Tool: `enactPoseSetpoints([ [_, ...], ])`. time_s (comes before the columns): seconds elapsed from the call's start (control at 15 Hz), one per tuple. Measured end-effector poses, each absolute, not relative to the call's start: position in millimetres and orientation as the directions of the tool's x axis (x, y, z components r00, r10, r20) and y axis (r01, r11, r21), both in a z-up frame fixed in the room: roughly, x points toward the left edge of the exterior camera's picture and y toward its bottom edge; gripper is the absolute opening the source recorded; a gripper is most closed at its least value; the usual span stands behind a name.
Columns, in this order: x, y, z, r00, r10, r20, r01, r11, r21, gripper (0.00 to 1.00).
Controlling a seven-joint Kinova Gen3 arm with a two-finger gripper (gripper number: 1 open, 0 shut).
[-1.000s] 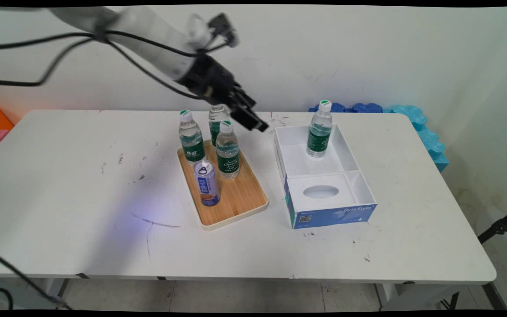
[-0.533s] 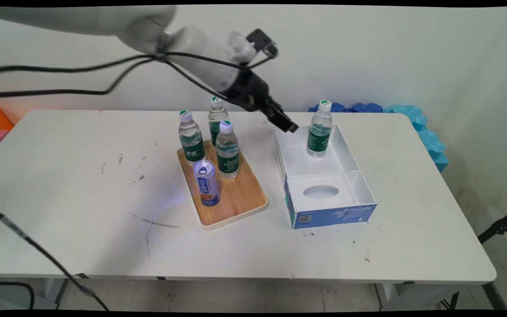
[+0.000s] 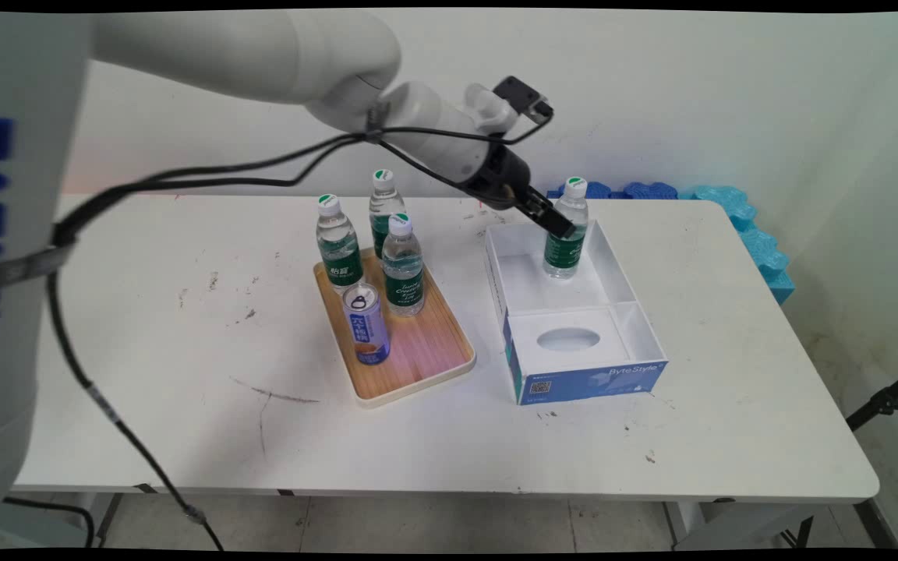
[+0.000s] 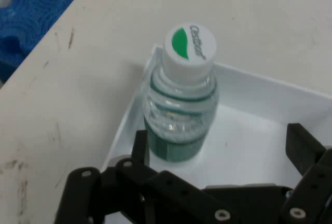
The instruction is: Pick up the green bottle from the white box
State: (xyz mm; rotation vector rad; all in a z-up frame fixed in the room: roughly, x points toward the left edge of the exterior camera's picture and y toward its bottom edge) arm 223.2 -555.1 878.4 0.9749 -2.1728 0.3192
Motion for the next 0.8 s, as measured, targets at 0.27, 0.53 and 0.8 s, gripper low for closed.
enactPoseSetpoints([
  [0.27,200,-572,858,-0.44,-0.555,0.706,-0.743,0.667,0.061,1.0],
  [0.53,184,-582,845,-0.438,-0.553,0.709,-0.75,0.659,0.051,1.0],
  [0.8,174,-588,836,-0.442,-0.548,0.71,-0.756,0.654,0.034,0.0],
])
